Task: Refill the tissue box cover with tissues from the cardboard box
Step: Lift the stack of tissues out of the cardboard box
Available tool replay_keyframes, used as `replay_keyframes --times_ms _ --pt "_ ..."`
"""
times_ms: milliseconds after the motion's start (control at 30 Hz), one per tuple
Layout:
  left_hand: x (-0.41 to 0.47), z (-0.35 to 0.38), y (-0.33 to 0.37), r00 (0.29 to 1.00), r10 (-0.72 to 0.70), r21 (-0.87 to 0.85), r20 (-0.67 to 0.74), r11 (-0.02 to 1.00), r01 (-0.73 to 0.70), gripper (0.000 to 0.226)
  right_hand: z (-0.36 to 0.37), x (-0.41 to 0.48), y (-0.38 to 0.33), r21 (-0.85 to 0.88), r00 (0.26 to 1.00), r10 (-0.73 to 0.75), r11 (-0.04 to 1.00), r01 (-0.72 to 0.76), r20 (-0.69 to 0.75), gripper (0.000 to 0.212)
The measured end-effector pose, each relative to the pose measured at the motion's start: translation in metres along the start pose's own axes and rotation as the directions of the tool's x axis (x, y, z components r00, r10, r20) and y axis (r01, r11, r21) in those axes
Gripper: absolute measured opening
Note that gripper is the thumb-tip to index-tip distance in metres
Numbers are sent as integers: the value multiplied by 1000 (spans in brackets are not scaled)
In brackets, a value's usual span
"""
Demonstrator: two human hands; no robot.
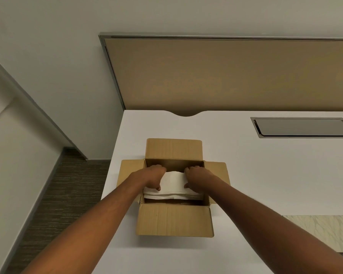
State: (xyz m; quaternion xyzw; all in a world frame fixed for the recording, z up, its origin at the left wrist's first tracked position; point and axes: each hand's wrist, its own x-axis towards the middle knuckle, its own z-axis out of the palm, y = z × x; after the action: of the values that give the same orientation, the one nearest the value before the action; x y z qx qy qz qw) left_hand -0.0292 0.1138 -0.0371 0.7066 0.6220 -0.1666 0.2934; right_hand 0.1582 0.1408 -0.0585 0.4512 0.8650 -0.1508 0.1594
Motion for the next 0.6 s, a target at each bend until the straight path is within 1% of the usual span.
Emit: replay_keyframes --times_ms 133,267,367,467,600 --pt "9 -2 -3 997 5 56 76 998 -9 60 -2 19 0 8 983 40 999 -42 180 42" --pt "16 -1 -3 994 -3 72 109 997 -5 60 -3 31 1 26 951 48 998 -58 306 46" --pt "21 -1 -2 990 -38 72 134 997 28 63 -7 37 4 25 930 23 999 -35 368 52" --pt "26 -2 -2 984 -78 60 157 996 69 67 -8 42 7 20 916 6 1000 -15 400 59" --pt "30 -1 -1 977 -121 63 177 992 112 72 -9 46 8 8 901 -8 1000 5 434 60"
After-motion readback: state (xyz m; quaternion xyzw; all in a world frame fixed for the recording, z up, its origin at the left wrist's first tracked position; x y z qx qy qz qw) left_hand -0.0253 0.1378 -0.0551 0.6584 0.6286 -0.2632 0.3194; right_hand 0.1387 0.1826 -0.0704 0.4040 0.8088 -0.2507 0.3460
